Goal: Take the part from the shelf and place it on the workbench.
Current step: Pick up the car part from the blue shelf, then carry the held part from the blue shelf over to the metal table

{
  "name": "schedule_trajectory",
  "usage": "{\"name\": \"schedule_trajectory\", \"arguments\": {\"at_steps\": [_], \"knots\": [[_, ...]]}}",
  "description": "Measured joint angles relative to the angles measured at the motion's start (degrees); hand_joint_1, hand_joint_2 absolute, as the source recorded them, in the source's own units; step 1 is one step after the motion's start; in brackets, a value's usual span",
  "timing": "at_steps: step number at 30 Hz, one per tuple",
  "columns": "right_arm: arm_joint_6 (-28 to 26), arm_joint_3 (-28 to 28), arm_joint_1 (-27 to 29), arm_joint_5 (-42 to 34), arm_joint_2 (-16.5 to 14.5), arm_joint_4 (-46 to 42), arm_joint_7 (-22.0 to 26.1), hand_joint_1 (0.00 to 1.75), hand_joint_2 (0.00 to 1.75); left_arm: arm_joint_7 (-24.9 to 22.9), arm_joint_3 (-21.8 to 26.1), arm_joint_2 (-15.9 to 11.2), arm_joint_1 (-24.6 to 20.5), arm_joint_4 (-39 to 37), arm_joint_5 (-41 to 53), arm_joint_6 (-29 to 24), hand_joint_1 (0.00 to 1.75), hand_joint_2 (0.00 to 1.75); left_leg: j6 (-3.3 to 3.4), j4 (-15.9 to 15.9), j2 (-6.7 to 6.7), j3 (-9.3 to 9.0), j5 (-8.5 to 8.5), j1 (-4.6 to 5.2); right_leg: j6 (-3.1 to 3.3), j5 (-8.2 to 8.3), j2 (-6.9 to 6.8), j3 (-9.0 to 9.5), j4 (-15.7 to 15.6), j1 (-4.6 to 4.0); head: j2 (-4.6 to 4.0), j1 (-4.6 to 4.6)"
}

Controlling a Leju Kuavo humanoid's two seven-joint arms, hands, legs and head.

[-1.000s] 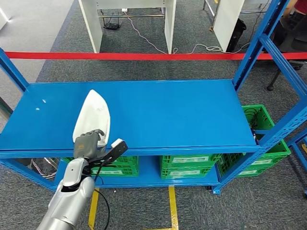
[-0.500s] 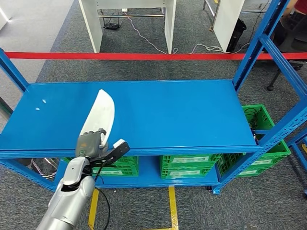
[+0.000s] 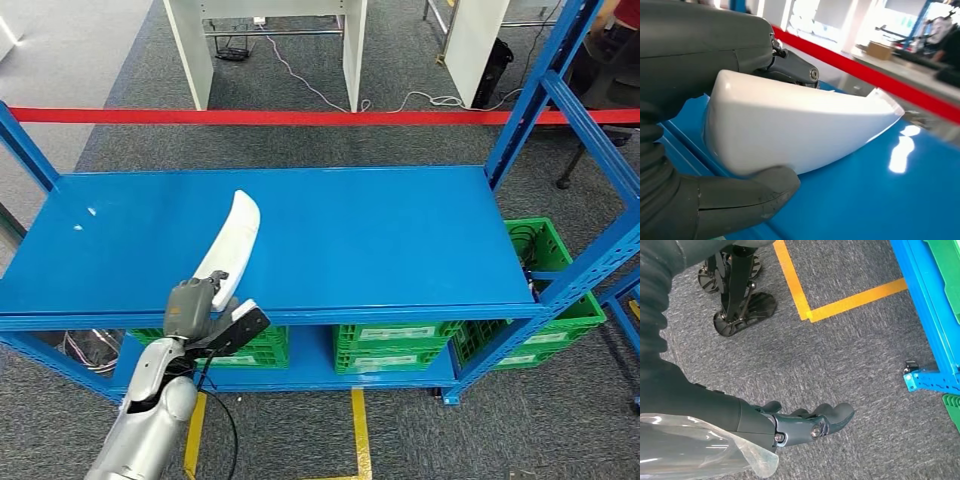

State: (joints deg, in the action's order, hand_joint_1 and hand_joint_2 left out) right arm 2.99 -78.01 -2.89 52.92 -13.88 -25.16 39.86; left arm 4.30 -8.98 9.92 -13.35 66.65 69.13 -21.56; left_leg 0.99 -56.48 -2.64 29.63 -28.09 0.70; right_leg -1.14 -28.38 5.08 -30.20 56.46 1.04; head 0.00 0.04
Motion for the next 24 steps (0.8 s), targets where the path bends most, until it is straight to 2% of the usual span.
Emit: {"name": "schedule_trajectory", "arguments": {"at_steps": [5,10,15,19,24], "knots": [[-0.2,0.0,0.0,-0.1,0.0,0.0,0.1,0.00,1.75,4.6,0.0,0.4,2.0,2.9,-7.3,1.0,1.75,1.75,0.00,0.0,0.00,0.02,0.00,0.00,0.00,0.00,0.00,-0.01,0.0,0.00,0.00,0.00],[-1.2,-0.1,0.1,-0.2,0.0,0.1,0.2,0.00,1.75,16.3,0.1,0.8,6.0,8.5,-30.8,5.5,1.75,1.75,0.00,0.0,0.01,0.03,-0.02,0.01,0.00,0.00,0.04,-0.03,0.0,0.01,0.00,0.00],[-2.2,-0.4,0.3,-0.6,0.0,0.4,-0.3,0.00,1.75,23.4,0.1,0.9,12.1,15.6,-46.6,7.4,1.75,1.75,0.02,0.0,0.01,0.05,-0.10,0.06,-0.02,-0.02,0.07,-0.05,0.0,0.11,0.00,-0.01],[-1.9,-1.4,0.4,-2.2,0.0,1.0,-1.4,0.00,1.75,28.0,0.2,0.9,17.1,20.0,-53.3,7.7,1.75,1.75,0.14,-0.2,-0.04,0.12,-0.17,0.19,-0.12,-0.07,-0.01,-0.07,-0.1,0.22,0.00,-0.01],[-1.4,-2.5,0.4,-3.1,0.0,1.5,-1.7,0.00,1.75,29.6,0.3,0.9,20.5,23.1,-55.6,7.8,1.75,1.75,0.55,-0.5,-0.01,0.22,-0.24,0.51,-0.67,0.03,0.11,-0.07,-0.2,0.50,0.00,-0.02]]}}
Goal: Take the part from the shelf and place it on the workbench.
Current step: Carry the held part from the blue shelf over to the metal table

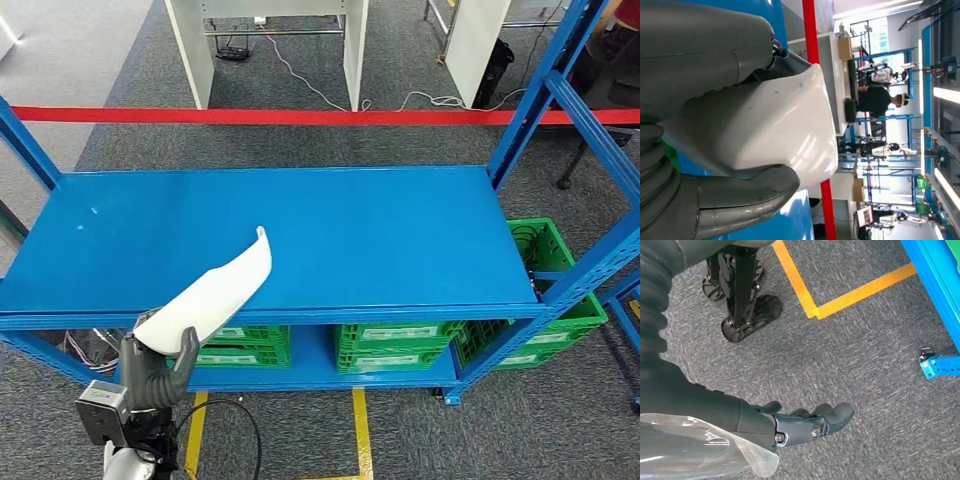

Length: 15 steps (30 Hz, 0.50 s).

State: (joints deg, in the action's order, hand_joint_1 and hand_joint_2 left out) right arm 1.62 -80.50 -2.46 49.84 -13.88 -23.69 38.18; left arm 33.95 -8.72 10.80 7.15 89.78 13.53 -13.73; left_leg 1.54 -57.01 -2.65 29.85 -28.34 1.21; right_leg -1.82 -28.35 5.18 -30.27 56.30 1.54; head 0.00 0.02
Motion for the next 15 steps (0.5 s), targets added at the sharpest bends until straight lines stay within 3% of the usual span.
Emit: {"name": "schedule_trajectory", "arguments": {"at_steps": [2,4,6,8,9,10,12,14,15], "knots": [[0.1,-0.3,0.0,0.0,0.0,0.1,0.0,0.00,1.75,0.1,0.0,0.0,0.4,0.7,-0.4,0.1,1.75,1.75,0.53,0.4,0.38,-0.12,0.51,-0.18,-0.46,-0.10,-0.26,-0.23,0.1,-0.04,0.00,-0.01],[0.3,-0.5,0.0,-0.1,0.0,0.1,0.2,0.00,1.75,0.7,0.1,0.1,0.9,1.3,-1.7,0.3,1.75,1.75,1.14,1.1,1.06,-0.24,1.15,-0.48,-0.59,-2.38,-2.35,-1.66,2.9,-0.28,0.00,0.27],[0.8,-0.5,-0.2,-0.1,0.0,0.1,0.8,0.00,1.75,1.6,0.2,0.2,1.8,1.7,-3.7,0.7,1.75,1.75,1.38,1.2,1.90,-0.05,1.34,-0.51,-0.54,-6.44,-4.40,-4.75,10.0,-0.38,0.00,0.58],[1.7,-0.5,-0.2,-0.1,0.0,0.0,1.4,0.00,1.75,2.6,0.5,0.2,3.0,2.0,-5.5,1.0,1.75,1.75,1.38,0.9,2.73,0.29,1.35,-0.47,-0.66,-8.25,-4.76,-7.14,15.9,-0.33,0.00,0.62],[2.4,-0.5,-0.1,-0.2,0.0,-0.2,1.5,0.00,1.75,3.2,0.7,0.2,3.5,2.1,-6.3,1.2,1.75,1.75,1.35,0.8,3.01,0.46,1.34,-0.48,-0.71,-7.48,-4.84,-6.99,16.0,-0.30,0.00,0.64],[3.1,-0.3,-0.1,-0.6,0.0,-0.6,1.7,0.00,1.75,3.8,0.9,0.2,3.9,2.3,-7.2,1.6,1.75,1.75,1.28,0.5,3.16,0.63,1.29,-0.51,-0.73,-5.77,-4.95,-5.75,13.8,-0.25,0.00,0.64],[4.6,0.6,0.1,-2.2,-0.1,-1.9,1.8,0.00,1.75,4.9,1.2,0.3,4.6,2.9,-8.8,2.6,1.75,1.75,0.86,-0.1,3.28,1.05,1.13,-0.46,-0.66,-2.57,-5.30,-1.52,6.3,-0.22,0.00,0.66],[5.4,2.8,0.5,-5.1,-0.4,-3.7,1.9,0.00,1.75,5.4,1.6,0.4,5.3,4.0,-10.5,4.0,1.75,1.75,0.15,-0.7,3.30,1.56,1.20,-0.29,-0.30,-1.70,-5.39,0.77,2.0,-0.33,0.00,0.63],[5.6,4.3,0.9,-6.7,-0.6,-4.6,1.9,0.00,1.75,5.4,1.8,0.4,5.6,4.6,-11.3,4.7,1.75,1.75,-0.24,-0.9,3.29,1.82,1.39,-0.23,-0.03,-1.81,-5.32,0.86,1.8,-0.44,0.00,0.61]]}}
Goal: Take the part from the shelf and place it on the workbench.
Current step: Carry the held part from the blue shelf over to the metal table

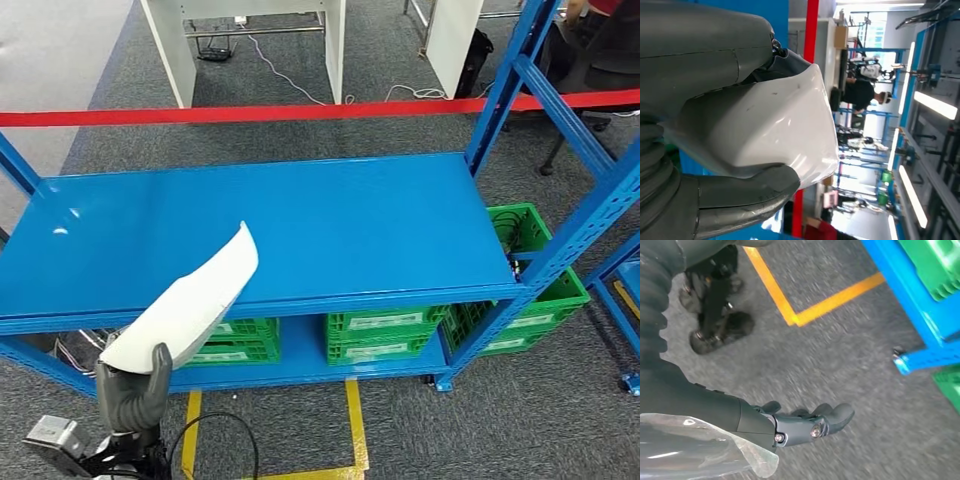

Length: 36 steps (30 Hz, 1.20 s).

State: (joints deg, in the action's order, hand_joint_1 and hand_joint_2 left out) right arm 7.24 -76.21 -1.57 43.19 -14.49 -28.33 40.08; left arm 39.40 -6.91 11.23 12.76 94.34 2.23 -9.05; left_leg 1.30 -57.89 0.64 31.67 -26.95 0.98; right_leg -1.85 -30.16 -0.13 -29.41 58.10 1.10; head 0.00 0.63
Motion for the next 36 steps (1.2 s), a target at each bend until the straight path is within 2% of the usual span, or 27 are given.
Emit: {"name": "schedule_trajectory", "arguments": {"at_steps": [2,3,5,7,8,9,10,12,14,15,17,18,19,20,22,23,24,25,26,27,28,29,30,31,33,34,36], "knots": [[0.5,3.0,0.7,-2.3,-0.3,-1.7,0.0,0.00,1.75,0.0,0.5,0.2,0.6,1.1,-1.3,1.0,1.75,1.75,-0.68,-0.3,-0.06,0.37,0.12,-0.09,0.78,0.47,0.07,-0.68,-0.1,0.07,0.00,-0.02],[0.7,4.1,0.9,-3.0,-0.4,-2.4,0.0,0.00,1.75,0.0,0.7,0.2,0.8,1.5,-1.8,1.3,1.75,1.75,-1.08,-0.9,-0.11,0.68,-0.64,-0.18,1.23,0.81,0.07,-1.01,-0.2,0.12,0.00,-0.10],[1.2,5.8,1.1,-3.8,-0.7,-3.5,0.1,0.00,1.75,0.0,1.1,0.3,1.1,2.2,-2.4,1.7,1.75,1.75,-1.86,-5.2,-0.24,2.21,-4.67,-0.43,2.05,1.63,0.03,-1.92,-0.3,0.20,0.00,-0.25],[1.7,7.2,1.5,-4.8,-1.0,-4.6,0.1,0.00,1.75,0.0,1.4,0.3,1.4,2.6,-2.9,2.3,1.75,1.75,-2.39,-12.4,-0.26,4.32,-9.35,-0.66,2.40,2.52,0.00,-3.16,-0.2,0.08,0.00,-0.33],[2.0,8.0,1.8,-5.7,-1.2,-5.2,0.1,0.00,1.75,0.0,1.6,0.3,1.6,2.7,-3.1,2.8,1.75,1.75,-2.49,-14.9,-0.27,4.72,-10.40,-0.73,2.42,2.98,-0.02,-3.81,-0.2,0.03,0.00,-0.33],[2.2,8.9,2.2,-6.8,-1.5,-6.1,0.1,0.00,1.75,0.0,1.9,0.4,1.8,2.9,-3.3,3.4,1.75,1.75,-2.48,-15.5,-0.28,4.19,-10.20,-0.78,2.39,3.45,-0.03,-4.48,-0.1,-0.03,0.00,-0.34],[2.2,10.1,2.6,-8.0,-1.7,-7.0,0.1,0.00,1.75,0.0,2.2,0.5,1.9,3.0,-3.6,4.1,1.75,1.75,-2.34,-14.0,-0.29,2.69,-8.95,-0.80,2.32,3.93,-0.02,-5.12,-0.1,-0.08,0.00,-0.33],[1.9,12.6,3.5,-9.7,-2.3,-8.8,0.1,0.00,1.75,0.0,2.7,0.8,2.1,3.2,-3.9,5.3,1.75,1.75,-1.69,-6.3,-0.37,-2.47,-5.92,-0.72,2.06,4.91,0.05,-6.23,0.0,-0.20,0.00,-0.33],[1.3,14.9,4.1,-10.7,-2.8,-10.0,0.1,0.00,1.75,0.0,3.1,1.1,2.1,3.5,-4.3,6.3,1.75,1.75,-1.10,0.7,-0.45,-6.53,-5.06,-0.49,1.59,5.92,0.05,-6.78,-0.1,-0.31,0.00,-0.27],[0.9,15.9,4.4,-11.1,-3.0,-10.4,0.1,0.00,1.75,0.0,3.4,1.3,2.2,3.5,-4.4,6.7,1.75,1.75,-0.88,2.4,-0.49,-7.27,-5.18,-0.34,1.26,6.46,0.00,-6.87,-0.2,-0.26,0.00,-0.39],[0.3,17.4,4.9,-11.4,-3.3,-10.9,0.1,0.00,1.75,0.0,4.0,1.7,2.4,3.6,-4.6,7.3,1.75,1.75,-0.38,2.9,-0.61,-6.76,-4.24,-0.23,0.53,7.39,-0.21,-6.93,-0.7,-0.10,0.00,-0.63],[-0.2,18.0,5.1,-11.3,-3.5,-11.1,0.1,0.00,1.75,0.0,4.3,1.9,2.5,3.6,-4.7,7.6,1.75,1.75,-0.03,3.1,-0.72,-6.22,-3.55,-0.30,0.21,6.85,-0.21,-7.22,-0.6,-0.03,0.00,-0.75],[-0.6,18.6,5.3,-11.3,-3.5,-11.3,0.1,0.00,1.75,0.0,4.6,2.1,2.6,3.6,-4.8,7.8,1.75,1.75,0.34,3.3,-0.85,-5.54,-2.76,-0.39,-0.04,5.24,-0.18,-7.76,0.4,-0.04,0.00,-0.66],[-1.0,19.2,5.5,-11.1,-3.6,-11.4,0.1,0.00,1.75,0.0,4.8,2.3,2.8,3.6,-4.9,8.0,1.75,1.75,0.61,3.5,-0.99,-4.80,-1.98,-0.49,-0.22,2.52,-0.12,-8.52,2.5,-0.04,0.00,-0.60],[-1.6,20.1,5.7,-10.9,-3.6,-11.5,0.1,0.00,1.75,0.0,5.3,2.6,3.0,3.6,-5.0,8.3,1.75,1.75,0.88,3.3,-1.31,-2.99,-0.57,-0.40,-0.44,-3.38,-0.02,-10.12,9.6,-0.06,0.00,-0.43],[-1.7,20.5,5.7,-10.9,-3.6,-11.5,0.1,0.00,1.75,0.0,5.5,2.7,3.2,3.6,-5.0,8.3,1.75,1.75,0.87,3.2,-1.51,-1.98,0.15,-0.33,-0.49,-4.77,-0.01,-10.45,13.1,-0.06,0.00,-0.42],[-1.8,20.9,5.7,-10.9,-3.6,-11.5,0.1,0.00,1.75,0.0,5.7,2.7,3.2,3.6,-5.0,8.4,1.75,1.75,0.82,3.0,-1.75,-0.95,0.84,-0.28,-0.49,-4.72,0.00,-10.17,15.2,-0.08,0.00,-0.43],[-1.8,21.2,5.7,-10.8,-3.6,-11.6,0.1,0.00,1.75,0.0,5.9,2.8,3.3,3.6,-5.0,8.4,1.75,1.75,0.70,2.7,-2.09,0.12,1.49,-0.25,-0.39,-3.42,0.09,-8.92,15.3,-0.11,0.00,-0.44],[-1.9,21.5,5.7,-10.9,-3.6,-11.6,0.1,0.00,1.75,0.0,6.1,2.9,3.4,3.6,-5.0,8.4,1.75,1.75,0.55,2.5,-2.54,1.13,2.09,-0.24,-0.20,-1.72,0.44,-6.69,13.5,-0.14,0.00,-0.43],[-2.0,21.7,5.7,-10.9,-3.6,-11.6,0.1,0.00,1.75,0.0,6.3,3.0,3.4,3.6,-5.0,8.5,1.75,1.75,0.37,2.2,-3.01,1.96,2.65,-0.28,0.11,-0.63,1.44,-3.65,9.9,-0.16,0.00,-0.44],[-2.2,22.0,5.8,-10.9,-3.6,-11.7,0.1,0.00,1.75,0.0,6.6,3.1,3.5,3.6,-5.0,8.5,1.75,1.75,0.13,1.8,-3.55,2.73,3.19,-0.22,0.43,-0.55,2.71,-0.07,5.2,-0.14,0.00,-0.44],[-2.3,22.2,5.8,-10.9,-3.6,-11.7,0.1,0.00,1.75,0.0,6.7,3.2,3.5,3.6,-5.0,8.5,1.75,1.75,-0.14,1.6,-4.03,3.28,3.70,-0.20,0.65,-1.27,3.83,2.78,1.1,-0.14,0.00,-0.46],[-2.4,22.4,5.8,-10.9,-3.6,-11.7,0.1,0.00,1.75,0.0,6.9,3.3,3.5,3.6,-5.0,8.6,1.75,1.75,-0.46,1.4,-4.52,3.65,4.25,-0.22,0.84,-2.18,4.53,4.52,-1.8,-0.19,0.00,-0.49],[-2.5,22.6,5.7,-10.9,-3.6,-11.7,0.1,0.00,1.75,0.0,7.0,3.5,3.6,3.6,-4.9,8.6,1.75,1.75,-0.85,1.4,-5.08,3.93,4.81,-0.24,0.99,-2.75,4.43,5.27,-3.3,-0.30,0.00,-0.48],[-2.9,22.9,5.7,-10.9,-3.6,-11.6,0.1,0.00,1.75,0.0,7.3,3.7,3.8,3.6,-4.6,8.7,1.75,1.75,-1.57,1.3,-5.77,4.47,5.27,-0.37,1.59,-2.16,2.95,4.43,-3.6,-0.23,0.00,-0.48],[-3.1,23.1,5.8,-11.0,-3.6,-11.6,0.1,0.00,1.75,0.0,7.5,3.7,4.0,3.6,-4.5,8.7,1.75,1.75,-1.93,0.4,-5.22,4.98,3.99,-0.41,2.07,-1.61,2.09,3.95,-3.7,-0.13,0.00,-0.56],[-3.4,23.6,5.9,-11.1,-3.6,-11.6,0.1,0.00,1.75,0.0,7.9,3.8,4.2,3.6,-4.2,8.8,1.75,1.75,-2.69,-4.7,-2.95,6.44,-1.67,-0.62,2.69,-0.50,0.30,2.70,-3.7,-0.05,0.00,-0.80]]}}
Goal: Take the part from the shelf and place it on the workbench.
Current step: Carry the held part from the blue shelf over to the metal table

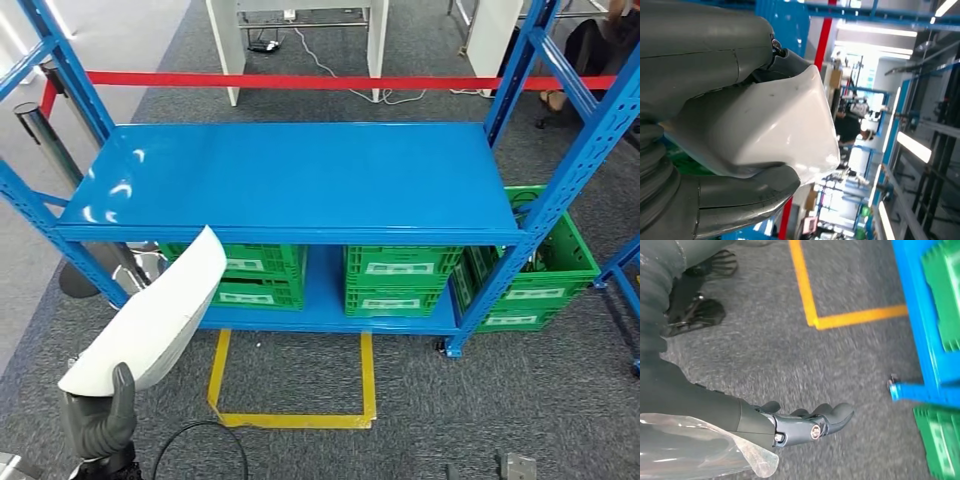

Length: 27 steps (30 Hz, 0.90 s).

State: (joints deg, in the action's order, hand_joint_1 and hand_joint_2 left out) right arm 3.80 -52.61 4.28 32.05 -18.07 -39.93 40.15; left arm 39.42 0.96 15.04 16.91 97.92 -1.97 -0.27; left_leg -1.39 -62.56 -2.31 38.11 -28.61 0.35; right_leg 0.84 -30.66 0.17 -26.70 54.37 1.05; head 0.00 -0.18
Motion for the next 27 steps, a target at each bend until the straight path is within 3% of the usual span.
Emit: {"name": "schedule_trajectory", "arguments": {"at_steps": [1,2,3,4,6,8,9,11,12,13,15,16,17,18,19,20,22,24,25,27], "knots": [[-0.1,0.2,0.1,-0.1,0.0,0.0,0.0,0.00,1.75,0.0,0.1,0.0,0.0,0.0,0.1,0.0,1.75,1.75,-0.44,-3.8,0.90,0.68,-3.02,-0.23,0.13,0.50,-0.89,-0.65,0.1,-0.04,0.00,-0.08],[-0.2,0.4,0.1,-0.1,0.0,0.0,0.0,0.00,1.75,0.0,0.1,0.1,0.0,0.0,0.1,0.0,1.75,1.75,-0.85,-7.5,1.36,1.10,-4.81,-0.49,0.05,0.96,-1.81,-1.16,0.2,-0.07,0.00,-0.09],[-0.2,0.4,0.1,-0.1,0.0,0.0,0.0,0.00,1.75,0.0,0.2,0.1,0.0,0.0,0.1,0.1,1.75,1.75,-1.18,-10.1,1.60,1.00,-5.11,-0.75,-0.06,1.39,-2.73,-1.74,0.4,-0.08,0.00,-0.09],[-0.3,0.5,0.1,-0.2,0.0,0.0,0.0,0.00,1.75,0.0,0.3,0.1,0.0,0.0,0.1,0.1,1.75,1.75,-1.43,-11.0,1.79,0.17,-4.08,-0.98,-0.17,1.78,-3.61,-2.39,0.7,-0.08,0.00,-0.10],[-0.3,0.7,-0.1,-0.3,0.0,0.0,0.0,0.00,1.75,0.0,0.4,0.1,0.0,0.0,0.2,0.1,1.75,1.75,-1.53,-6.4,2.83,-4.30,-0.84,-1.25,-0.49,2.34,-5.15,-3.77,1.6,-0.08,0.00,-0.10],[-0.4,1.1,-0.1,-0.4,0.0,0.0,0.0,0.00,1.75,0.0,0.4,0.2,-0.1,0.0,0.2,0.1,1.75,1.75,-0.98,1.8,5.03,-9.84,-0.34,-0.96,-1.03,2.78,-6.39,-4.81,2.4,-0.22,0.00,-0.05],[-0.5,1.3,-0.2,-0.5,0.0,0.0,0.0,0.00,1.75,0.0,0.5,0.3,-0.1,0.0,0.2,0.1,1.75,1.75,-0.55,4.6,5.78,-11.39,-0.81,-0.71,-1.39,3.08,-6.94,-5.11,2.6,-0.29,0.00,-0.04],[-0.7,1.7,-0.3,-0.7,0.0,0.0,0.0,0.00,1.75,0.0,0.6,0.4,-0.1,0.0,0.2,0.0,1.75,1.75,0.36,6.6,5.47,-11.64,-1.30,-0.40,-2.16,3.82,-8.00,-5.57,2.8,-0.33,0.00,0.04],[-0.7,1.8,-0.4,-0.8,0.1,0.1,0.0,0.00,1.75,0.0,0.8,0.4,0.0,0.0,0.2,-0.1,1.75,1.75,0.86,6.9,4.99,-11.21,-1.01,-0.48,-2.58,3.62,-7.73,-6.03,3.3,-0.27,0.00,0.05],[-0.8,2.0,-0.5,-1.0,0.2,0.1,0.0,0.00,1.75,0.0,0.9,0.4,0.0,-0.1,0.2,-0.1,1.75,1.75,1.45,7.2,4.48,-10.73,-0.61,-0.57,-2.93,2.60,-6.47,-6.63,4.4,-0.21,0.00,0.10],[-1.0,2.3,-0.5,-1.9,0.3,0.2,0.0,0.00,1.75,0.0,1.1,0.6,0.0,-0.4,0.5,-0.3,1.75,1.75,2.55,7.5,3.46,-9.53,0.55,-0.69,-3.29,-1.97,-2.63,-8.24,9.3,-0.17,0.00,0.30],[-1.2,2.7,-0.4,-2.5,0.4,0.2,0.0,0.00,1.75,0.0,1.3,0.6,-0.1,-0.7,0.7,-0.3,1.75,1.75,2.89,7.4,2.87,-8.75,1.18,-0.56,-3.21,-4.60,-1.16,-9.02,12.5,-0.24,0.00,0.44],[-1.5,3.2,-0.3,-3.2,0.5,0.1,0.0,0.00,1.75,0.0,1.6,0.7,-0.2,-1.2,1.0,-0.3,1.75,1.75,3.07,7.4,2.23,-7.92,1.83,-0.39,-3.11,-6.52,-0.53,-9.61,15.7,-0.32,0.00,0.60],[-2.0,3.9,-0.2,-3.8,0.5,-0.1,0.0,0.00,1.75,0.0,1.9,0.8,-0.2,-1.8,1.3,-0.3,1.75,1.75,3.15,7.3,1.57,-7.01,2.50,-0.21,-2.99,-7.22,-0.29,-9.72,17.8,-0.37,0.00,0.71],[-2.4,4.7,-0.1,-4.3,0.5,-0.4,0.0,0.00,1.75,0.0,2.4,0.8,-0.2,-2.4,1.6,-0.3,1.75,1.75,3.15,7.1,0.92,-6.07,3.15,-0.08,-2.84,-6.67,-0.19,-9.09,18.2,-0.42,0.00,0.78],[-2.9,5.5,-0.1,-4.7,0.5,-0.7,0.0,0.00,1.75,0.0,2.9,0.9,-0.2,-2.9,1.8,-0.3,1.75,1.75,3.06,6.9,0.26,-5.12,3.74,0.01,-2.67,-5.12,-0.05,-7.55,16.6,-0.43,0.00,0.80],[-4.1,7.0,-0.4,-4.9,0.6,-1.1,0.0,0.00,1.75,0.0,4.1,1.2,-0.2,-3.8,2.2,0.2,1.75,1.75,2.71,6.2,-1.00,-3.37,4.75,0.08,-2.22,-2.26,1.82,-2.53,9.2,-0.40,0.00,0.81],[-5.5,7.8,-1.0,-4.8,0.8,-0.9,-0.3,0.00,1.75,0.0,5.4,1.6,-0.3,-4.4,2.5,0.9,1.75,1.75,2.23,5.6,-2.15,-2.04,5.76,0.14,-1.90,-2.08,4.07,1.27,2.7,-0.29,0.00,0.74],[-5.7,7.8,-1.3,-5.0,1.0,-0.4,-0.8,0.00,1.75,0.0,6.0,1.9,-0.4,-4.7,2.8,1.3,1.75,1.75,1.91,5.5,-2.72,-1.60,6.33,0.13,-1.77,-2.55,4.45,1.79,1.4,-0.34,0.00,0.71],[-5.4,7.3,-2.2,-5.8,1.6,1.7,-2.2,0.00,1.75,0.0,7.1,2.2,-0.4,-5.4,3.2,2.0,1.75,1.75,1.24,5.6,-3.68,-1.08,7.30,0.00,-1.25,-2.20,3.14,1.27,1.0,-0.36,-0.01,0.73]]}}
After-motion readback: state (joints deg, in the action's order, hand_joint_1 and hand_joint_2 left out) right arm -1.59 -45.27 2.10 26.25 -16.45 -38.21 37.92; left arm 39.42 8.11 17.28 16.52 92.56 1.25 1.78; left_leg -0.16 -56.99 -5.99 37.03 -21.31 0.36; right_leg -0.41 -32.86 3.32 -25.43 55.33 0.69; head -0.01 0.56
